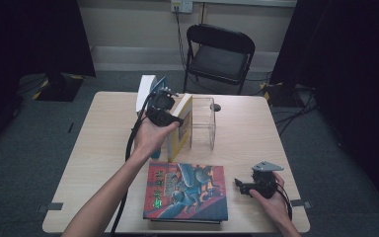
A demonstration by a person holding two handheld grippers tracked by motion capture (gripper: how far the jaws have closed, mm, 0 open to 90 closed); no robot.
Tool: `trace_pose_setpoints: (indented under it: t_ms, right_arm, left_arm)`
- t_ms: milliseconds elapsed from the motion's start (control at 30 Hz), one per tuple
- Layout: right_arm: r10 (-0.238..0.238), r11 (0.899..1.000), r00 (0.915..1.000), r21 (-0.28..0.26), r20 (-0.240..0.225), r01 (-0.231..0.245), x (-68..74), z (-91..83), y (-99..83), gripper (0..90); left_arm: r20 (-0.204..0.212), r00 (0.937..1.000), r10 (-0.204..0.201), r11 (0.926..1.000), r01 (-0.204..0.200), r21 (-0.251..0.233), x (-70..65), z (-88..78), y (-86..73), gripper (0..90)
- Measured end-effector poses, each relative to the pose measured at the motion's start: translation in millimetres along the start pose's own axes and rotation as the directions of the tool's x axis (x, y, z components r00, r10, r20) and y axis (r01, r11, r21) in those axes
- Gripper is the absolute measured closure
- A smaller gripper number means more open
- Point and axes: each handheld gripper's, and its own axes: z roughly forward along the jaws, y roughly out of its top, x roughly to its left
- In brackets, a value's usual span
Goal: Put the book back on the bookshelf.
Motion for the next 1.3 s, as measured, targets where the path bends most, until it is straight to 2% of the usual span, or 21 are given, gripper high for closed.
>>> trace_pose_setpoints:
  t_ms: [67, 100, 167, 300, 400, 467, 533, 600, 700, 733, 767, 800, 900, 933, 1000, 1033, 1067, 1133, 1200, 1267, 1300]
  right_arm:
    - [0.000, 1.000, 1.0000, 0.000, 0.000, 0.000, 0.0, 0.0, 0.0, 12.5]
    - [0.000, 1.000, 1.0000, 0.000, 0.000, 0.000, 0.0, 0.0, 0.0, 12.5]
    - [0.000, 1.000, 1.0000, 0.000, 0.000, 0.000, 0.0, 0.0, 0.0, 12.5]
    - [0.000, 1.000, 1.0000, -0.001, 0.000, 0.000, 0.0, 0.1, 0.0, 12.5]
    - [0.000, 1.000, 1.0000, 0.000, 0.000, 0.000, 0.0, 0.1, 0.1, 12.5]
    - [-0.001, 1.000, 1.0000, -0.001, -0.001, 0.001, 0.0, 0.3, 0.1, 12.5]
    - [-0.001, 1.000, 1.0000, -0.001, -0.001, 0.001, 0.0, 0.2, 0.1, 12.5]
    - [-0.002, 1.000, 1.0000, -0.001, -0.001, 0.002, 0.0, 0.3, 0.1, 12.5]
    - [-0.002, 1.000, 1.0000, -0.001, -0.001, 0.002, -0.1, 0.3, 0.1, 12.5]
    - [-0.002, 1.000, 1.0000, -0.001, -0.001, 0.002, 0.0, 0.3, 0.1, 12.5]
    - [-0.002, 1.000, 1.0000, -0.001, -0.001, 0.002, 0.0, 0.3, 0.1, 12.5]
    - [-0.002, 1.000, 1.0000, -0.001, -0.001, 0.002, 0.0, 0.3, 0.1, 12.5]
    - [-0.002, 1.000, 1.0000, -0.001, -0.001, 0.002, 0.0, 0.3, 0.2, 12.5]
    - [0.000, 1.000, 1.0000, 0.000, -0.002, 0.000, 0.1, 0.3, 0.2, 12.5]
    - [-0.002, 1.000, 1.0000, -0.001, -0.002, 0.002, 0.0, 0.4, 0.3, 12.5]
    - [-0.002, 1.000, 1.0000, -0.001, -0.002, 0.002, 0.0, 0.4, 0.3, 12.5]
    - [-0.002, 1.000, 1.0000, -0.001, -0.003, 0.002, 0.0, 0.4, 0.3, 12.5]
    - [-0.003, 1.000, 1.0000, -0.002, -0.003, 0.003, -0.1, 0.6, 0.3, 12.5]
    - [-0.004, 1.000, 1.0000, -0.001, -0.004, 0.004, -0.1, 0.5, 0.3, 12.6]
    - [-0.004, 1.000, 1.0000, -0.001, -0.004, 0.004, 0.0, 0.5, 0.3, 12.6]
    - [-0.005, 1.000, 1.0000, -0.002, -0.003, 0.005, 0.0, 0.5, 0.3, 12.7]
  left_arm:
    - [0.013, 0.9999, -0.003, 0.9966, 0.002, 0.082, 1.8, 4.3, 7.1, 59.7]
    - [0.023, 0.9995, -0.023, 0.9949, 0.021, 0.099, 3.0, 6.1, 10.0, 59.6]
    - [0.024, 0.9987, -0.045, 0.9928, 0.042, 0.112, 5.6, 7.7, 16.2, 60.7]
    - [0.030, 0.9949, -0.097, 0.9791, 0.090, 0.182, 10.2, 13.4, 27.3, 60.9]
    - [0.017, 0.9932, -0.116, 0.9734, 0.110, 0.201, 10.3, 16.1, 33.4, 61.9]
    - [0.013, 0.9922, -0.124, 0.9655, 0.117, 0.233, 10.8, 19.3, 37.0, 62.3]
    - [0.010, 0.9920, -0.126, 0.9611, 0.119, 0.249, 12.0, 20.8, 40.1, 62.7]
    - [-0.011, 0.9910, -0.134, 0.9571, 0.132, 0.258, 12.4, 21.2, 42.2, 64.6]
    - [-0.048, 0.9924, -0.113, 0.9517, 0.122, 0.282, 12.9, 19.8, 44.7, 68.8]
    - [-0.086, 0.9925, -0.086, 0.9515, 0.108, 0.288, 12.5, 18.5, 45.8, 71.5]
    - [-0.114, 0.9901, -0.081, 0.9512, 0.111, 0.288, 12.5, 18.0, 46.6, 74.9]
    - [-0.121, 0.9880, -0.096, 0.9478, 0.128, 0.292, 14.5, 18.1, 47.3, 75.4]
    - [-0.146, 0.9757, -0.163, 0.9408, 0.199, 0.275, 21.8, 18.4, 48.9, 75.6]
    - [-0.164, 0.9677, -0.192, 0.9337, 0.231, 0.274, 23.9, 18.5, 49.9, 75.6]
    - [-0.169, 0.9617, -0.216, 0.9273, 0.256, 0.273, 25.6, 18.7, 51.8, 75.6]
    - [-0.173, 0.9564, -0.235, 0.9224, 0.276, 0.270, 25.4, 18.4, 53.3, 75.6]
    - [-0.181, 0.9507, -0.252, 0.9220, 0.292, 0.254, 24.5, 18.4, 55.0, 75.6]
    - [-0.205, 0.9439, -0.259, 0.9202, 0.305, 0.245, 21.2, 19.5, 59.7, 75.6]
    - [-0.228, 0.9318, -0.282, 0.9137, 0.334, 0.232, 17.8, 22.9, 63.2, 75.6]
    - [-0.238, 0.9239, -0.299, 0.9122, 0.350, 0.213, 13.7, 27.9, 67.5, 75.6]
    - [-0.234, 0.9255, -0.298, 0.9150, 0.347, 0.206, 12.7, 29.9, 69.3, 75.6]
